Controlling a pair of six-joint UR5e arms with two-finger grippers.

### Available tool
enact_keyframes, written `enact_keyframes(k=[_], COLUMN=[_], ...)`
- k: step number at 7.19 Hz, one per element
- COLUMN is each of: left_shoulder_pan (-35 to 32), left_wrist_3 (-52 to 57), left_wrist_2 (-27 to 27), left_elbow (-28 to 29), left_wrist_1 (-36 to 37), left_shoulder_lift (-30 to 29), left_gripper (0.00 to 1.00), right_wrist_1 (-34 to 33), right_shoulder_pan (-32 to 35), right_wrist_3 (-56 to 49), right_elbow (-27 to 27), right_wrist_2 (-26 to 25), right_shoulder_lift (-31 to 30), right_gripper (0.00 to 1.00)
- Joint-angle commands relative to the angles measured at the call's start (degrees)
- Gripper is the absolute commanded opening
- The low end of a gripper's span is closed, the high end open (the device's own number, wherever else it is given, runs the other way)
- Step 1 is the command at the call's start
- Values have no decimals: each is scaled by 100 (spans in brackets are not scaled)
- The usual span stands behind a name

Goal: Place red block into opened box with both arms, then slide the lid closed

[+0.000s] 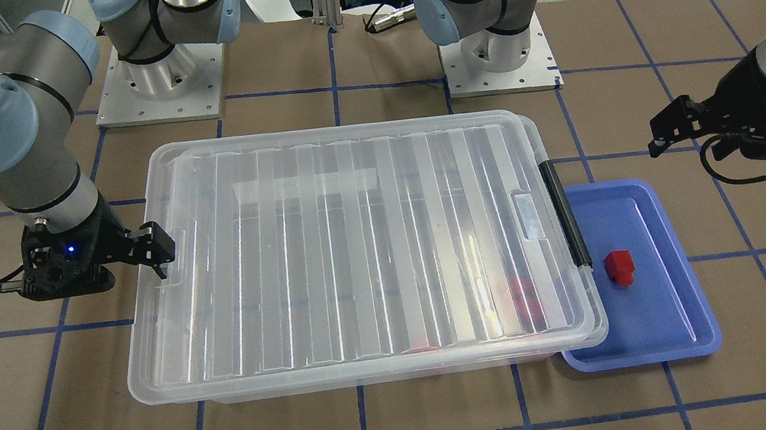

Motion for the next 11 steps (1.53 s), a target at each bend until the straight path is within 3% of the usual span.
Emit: enact_keyframes(k=[1, 7, 11], left_shoulder_pan=[7, -362, -362], left_wrist_3=[-6, -789, -719], left_wrist_2=[16, 192, 192], left_elbow=[-552, -905, -959], left_wrist_1=[1255, 2410, 2465], left_shoulder_lift=[-451, -1269, -1551], left_gripper=[100, 100, 98], right_wrist_1=[6, 76, 67], right_shoulder_pan=[-455, -1237, -1775], right_wrist_3=[-411, -931, -1652], right_elbow=[-21, -126, -135], right_wrist_2=[11, 2, 11], right_shoulder_lift=[8, -18, -27], right_gripper=[100, 100, 100])
